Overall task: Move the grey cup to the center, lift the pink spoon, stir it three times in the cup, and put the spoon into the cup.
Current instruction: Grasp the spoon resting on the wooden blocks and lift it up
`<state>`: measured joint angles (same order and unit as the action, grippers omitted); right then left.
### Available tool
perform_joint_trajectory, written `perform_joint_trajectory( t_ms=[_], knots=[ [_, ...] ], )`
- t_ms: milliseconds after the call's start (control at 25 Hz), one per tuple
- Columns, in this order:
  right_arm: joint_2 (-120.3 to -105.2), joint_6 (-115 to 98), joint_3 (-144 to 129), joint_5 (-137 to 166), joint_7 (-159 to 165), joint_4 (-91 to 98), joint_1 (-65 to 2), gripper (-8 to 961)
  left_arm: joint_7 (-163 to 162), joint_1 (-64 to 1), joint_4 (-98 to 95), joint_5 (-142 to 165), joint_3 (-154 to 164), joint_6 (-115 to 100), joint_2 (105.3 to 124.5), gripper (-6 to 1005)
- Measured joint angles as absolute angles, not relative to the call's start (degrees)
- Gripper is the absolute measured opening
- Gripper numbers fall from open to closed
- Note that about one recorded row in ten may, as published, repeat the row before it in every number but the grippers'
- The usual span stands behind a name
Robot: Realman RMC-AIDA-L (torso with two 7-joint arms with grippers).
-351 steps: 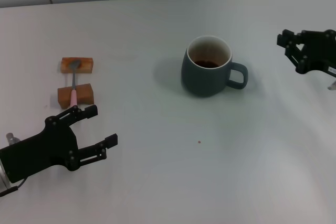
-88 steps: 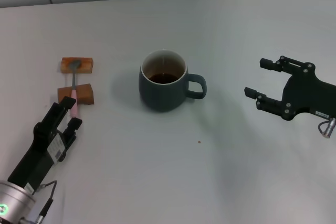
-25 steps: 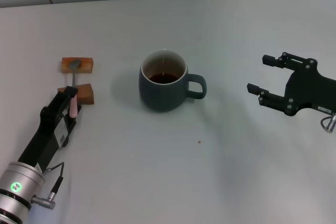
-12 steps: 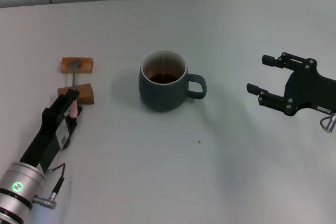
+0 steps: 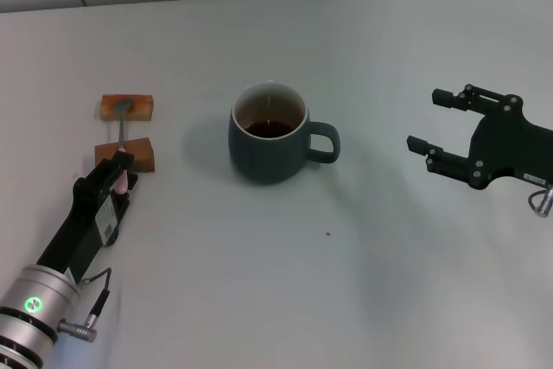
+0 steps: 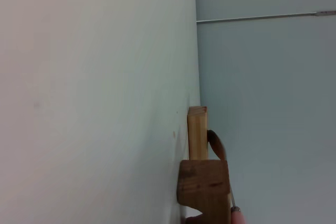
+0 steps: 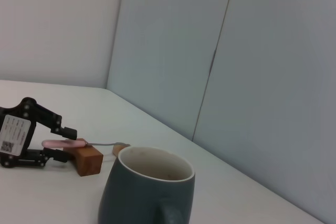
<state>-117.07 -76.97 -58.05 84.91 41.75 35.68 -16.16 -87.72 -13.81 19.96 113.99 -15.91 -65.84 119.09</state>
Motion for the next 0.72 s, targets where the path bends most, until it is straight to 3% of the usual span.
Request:
perform_joint_trajectory(
  t_ms=[120, 720],
  knots=[
    [-117.02, -77.0, -58.0, 84.9, 41.7, 35.7, -16.2, 682, -87.8, -14.0, 20.0, 114.0, -15.9, -65.5, 119.09, 376],
    [-116.9, -77.0, -58.0, 84.7, 41.7, 35.6, -16.3, 682, -87.8, -14.1, 20.0, 114.0, -16.5, -65.4, 119.09, 379]
  ],
)
